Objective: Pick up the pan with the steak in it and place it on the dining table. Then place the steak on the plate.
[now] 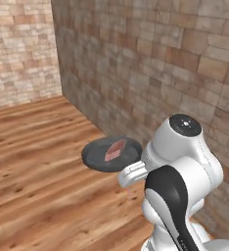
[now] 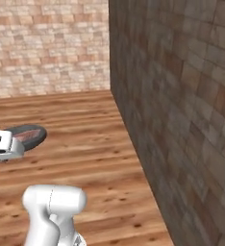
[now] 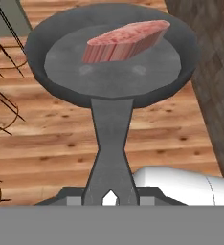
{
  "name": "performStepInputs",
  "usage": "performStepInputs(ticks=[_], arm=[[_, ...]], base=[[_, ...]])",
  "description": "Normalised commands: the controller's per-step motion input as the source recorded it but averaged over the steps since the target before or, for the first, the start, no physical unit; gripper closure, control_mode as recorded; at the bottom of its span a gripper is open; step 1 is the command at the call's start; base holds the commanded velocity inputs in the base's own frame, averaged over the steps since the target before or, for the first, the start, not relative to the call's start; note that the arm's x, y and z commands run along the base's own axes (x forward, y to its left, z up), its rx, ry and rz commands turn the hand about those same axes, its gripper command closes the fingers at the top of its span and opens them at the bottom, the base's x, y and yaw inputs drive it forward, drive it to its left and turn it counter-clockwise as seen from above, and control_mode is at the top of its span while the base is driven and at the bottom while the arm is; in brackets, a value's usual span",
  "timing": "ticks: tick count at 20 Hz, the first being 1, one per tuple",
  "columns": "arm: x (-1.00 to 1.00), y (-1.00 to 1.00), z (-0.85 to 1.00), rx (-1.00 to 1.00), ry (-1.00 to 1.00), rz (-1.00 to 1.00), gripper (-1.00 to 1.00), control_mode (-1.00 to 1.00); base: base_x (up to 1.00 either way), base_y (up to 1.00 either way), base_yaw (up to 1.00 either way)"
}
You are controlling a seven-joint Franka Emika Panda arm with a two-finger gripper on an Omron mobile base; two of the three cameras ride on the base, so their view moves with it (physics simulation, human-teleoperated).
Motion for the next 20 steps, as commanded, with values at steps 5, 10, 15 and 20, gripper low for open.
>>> performStepInputs(ticks=[5,10,15,20], arm=[[0.0,0.0,0.0,0.0,0.0,0.0,1.0,1.0],[0.0,0.0,0.0,0.0,0.0,0.0,1.0,1.0],[0.0,0.0,0.0,0.0,0.0,0.0,1.0,1.0],[0.0,0.0,0.0,0.0,0.0,0.0,1.0,1.0]], base=[[1.0,0.0,-0.01],[1.0,0.0,-0.01],[1.0,0.0,0.0],[0.58,-0.01,0.3]])
